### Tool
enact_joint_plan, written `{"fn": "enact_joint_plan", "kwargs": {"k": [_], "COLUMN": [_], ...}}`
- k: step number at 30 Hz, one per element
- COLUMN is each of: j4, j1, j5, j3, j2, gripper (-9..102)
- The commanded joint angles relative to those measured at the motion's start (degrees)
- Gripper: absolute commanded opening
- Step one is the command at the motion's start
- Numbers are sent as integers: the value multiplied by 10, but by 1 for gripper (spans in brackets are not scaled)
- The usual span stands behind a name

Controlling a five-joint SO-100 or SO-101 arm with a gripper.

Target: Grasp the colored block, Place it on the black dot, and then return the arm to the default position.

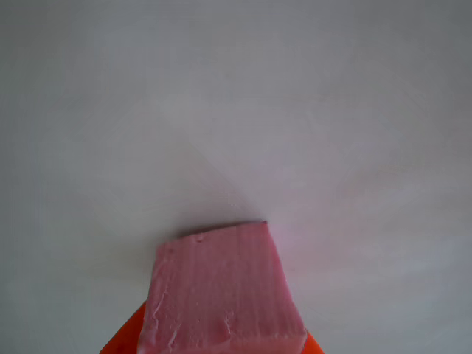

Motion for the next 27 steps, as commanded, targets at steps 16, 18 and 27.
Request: {"fn": "enact_joint_plan", "kwargs": {"k": [16, 18, 27], "j4": [17, 19, 24], "j1": [-2, -2, -4], "j5": [-44, -47, -55], "j3": [-49, -49, -49], "j2": [-14, -14, -5], "gripper": [0, 0, 3]}}
